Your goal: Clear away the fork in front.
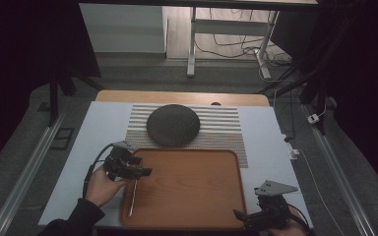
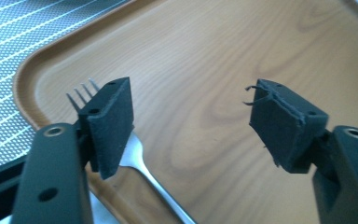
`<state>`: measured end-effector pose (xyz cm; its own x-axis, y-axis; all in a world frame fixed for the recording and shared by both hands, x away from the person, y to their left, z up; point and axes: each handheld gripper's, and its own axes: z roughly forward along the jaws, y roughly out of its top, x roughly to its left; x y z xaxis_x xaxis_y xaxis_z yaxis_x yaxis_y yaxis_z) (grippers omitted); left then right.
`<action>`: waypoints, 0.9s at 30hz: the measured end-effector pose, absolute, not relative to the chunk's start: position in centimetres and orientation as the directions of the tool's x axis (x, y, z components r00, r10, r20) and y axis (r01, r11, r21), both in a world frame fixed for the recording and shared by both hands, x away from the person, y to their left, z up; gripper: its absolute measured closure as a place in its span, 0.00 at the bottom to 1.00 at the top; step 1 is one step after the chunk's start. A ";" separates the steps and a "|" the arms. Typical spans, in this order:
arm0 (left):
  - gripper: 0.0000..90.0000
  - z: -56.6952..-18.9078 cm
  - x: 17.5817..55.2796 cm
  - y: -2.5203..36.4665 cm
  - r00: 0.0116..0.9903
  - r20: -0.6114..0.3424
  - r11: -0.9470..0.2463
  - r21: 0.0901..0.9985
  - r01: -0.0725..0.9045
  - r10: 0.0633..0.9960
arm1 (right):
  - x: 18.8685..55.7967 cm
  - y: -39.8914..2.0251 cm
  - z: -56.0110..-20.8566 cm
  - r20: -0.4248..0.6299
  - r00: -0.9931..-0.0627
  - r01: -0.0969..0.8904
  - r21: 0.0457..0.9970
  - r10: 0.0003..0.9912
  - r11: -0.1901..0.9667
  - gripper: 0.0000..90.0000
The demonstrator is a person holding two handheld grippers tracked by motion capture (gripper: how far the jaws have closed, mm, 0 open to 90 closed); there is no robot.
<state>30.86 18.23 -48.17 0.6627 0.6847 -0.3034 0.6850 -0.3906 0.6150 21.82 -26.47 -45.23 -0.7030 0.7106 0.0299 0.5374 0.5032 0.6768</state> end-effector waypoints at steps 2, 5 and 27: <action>0.27 -47.8 30.5 18.5 0.667 -0.313 -0.386 0.621 0.682 0.676 | 21.8 -26.5 -45.2 0.031 -0.702 0.538 0.677 0.711 0.502 0.00; 0.22 -47.4 29.9 18.9 0.670 -0.333 -0.370 0.633 0.680 0.663 | 21.8 -26.5 -45.2 0.031 -0.702 0.539 0.677 0.712 0.502 0.00; 0.03 -46.5 23.9 23.3 0.656 -0.357 -0.278 0.697 0.661 0.666 | 21.9 -26.4 -45.2 0.033 -0.699 0.541 0.678 0.714 0.498 0.00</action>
